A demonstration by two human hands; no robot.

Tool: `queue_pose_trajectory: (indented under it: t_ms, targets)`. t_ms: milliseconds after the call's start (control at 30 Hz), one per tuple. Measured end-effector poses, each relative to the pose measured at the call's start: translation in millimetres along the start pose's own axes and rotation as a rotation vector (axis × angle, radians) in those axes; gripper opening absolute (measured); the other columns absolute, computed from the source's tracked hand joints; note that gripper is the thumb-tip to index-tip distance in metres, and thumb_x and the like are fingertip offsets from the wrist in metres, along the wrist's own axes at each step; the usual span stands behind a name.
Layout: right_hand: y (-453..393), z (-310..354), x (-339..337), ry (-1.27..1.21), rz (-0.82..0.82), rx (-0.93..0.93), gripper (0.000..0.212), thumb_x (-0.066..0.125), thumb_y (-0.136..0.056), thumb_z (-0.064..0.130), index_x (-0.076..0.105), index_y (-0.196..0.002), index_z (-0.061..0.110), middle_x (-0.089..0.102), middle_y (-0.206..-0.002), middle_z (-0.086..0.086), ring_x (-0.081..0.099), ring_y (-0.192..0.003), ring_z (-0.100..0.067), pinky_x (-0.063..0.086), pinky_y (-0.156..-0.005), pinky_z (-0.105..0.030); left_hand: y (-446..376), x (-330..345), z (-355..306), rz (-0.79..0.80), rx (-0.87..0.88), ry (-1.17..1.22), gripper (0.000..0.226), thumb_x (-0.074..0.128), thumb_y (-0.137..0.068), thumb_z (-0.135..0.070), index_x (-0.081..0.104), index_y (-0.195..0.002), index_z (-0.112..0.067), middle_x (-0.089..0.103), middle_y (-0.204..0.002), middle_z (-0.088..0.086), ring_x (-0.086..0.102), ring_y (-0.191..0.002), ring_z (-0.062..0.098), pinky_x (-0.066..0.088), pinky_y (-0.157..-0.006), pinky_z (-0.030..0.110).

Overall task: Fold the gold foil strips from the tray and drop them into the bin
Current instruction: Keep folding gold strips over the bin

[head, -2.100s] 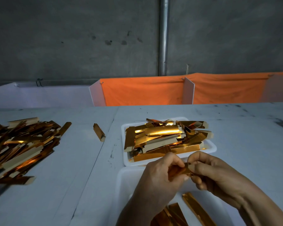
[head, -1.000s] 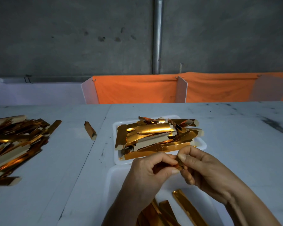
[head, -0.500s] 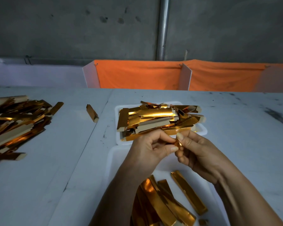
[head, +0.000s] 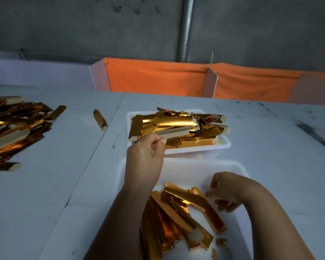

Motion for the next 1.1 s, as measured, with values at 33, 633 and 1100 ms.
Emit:
queue_pose_trajectory:
  t_ms: [33, 633, 1100]
  targets:
    - [0, 2, 1, 0.095, -0.047, -0.016, 0.019, 0.063, -0.091, 0.028, 0.059, -0.101, 0.012, 0.069, -0.089, -0.009, 0.07, -0.075, -0.017, 0.06, -0.068, -0.027, 0, 0, 0, -0.008, -0.008, -0.011, 0.021, 0.051, -0.096, -0.032, 0.065, -0.107, -0.022, 0.051, -0.082, -0.019, 0.048, -0.075, -0.008, 0.032, -0.062, -0.009]
    - [4, 35, 34, 0.079, 0.309, -0.254, 0.024, 0.069, -0.085, 0.019, 0.062, -0.109, 0.018, 0.067, -0.074, 0.0, 0.063, -0.063, -0.006, 0.049, -0.057, -0.014, 0, 8, 4, 0.099, -0.07, -0.088, 0.017, 0.051, -0.096, -0.032, 0.064, -0.101, -0.023, 0.052, -0.086, -0.016, 0.047, -0.073, -0.005, 0.033, -0.057, 0.0]
    - [11, 36, 4, -0.573, 0.226, -0.353, 0.016, 0.059, -0.093, 0.015, 0.063, -0.107, 0.008, 0.068, -0.086, -0.017, 0.068, -0.074, -0.021, 0.058, -0.069, -0.029, 15, 23, 14, 0.641, -0.502, 0.524, 0.027, 0.064, -0.086, -0.005, 0.063, -0.109, -0.019, 0.066, -0.111, 0.005, 0.071, -0.088, 0.016, 0.058, -0.073, 0.028]
Point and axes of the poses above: each hand's wrist, its own y-axis away from the middle knuckle, its own x-axis out of the palm, z = x × y, the point moved 4 cm from there along -y, towards the middle knuckle
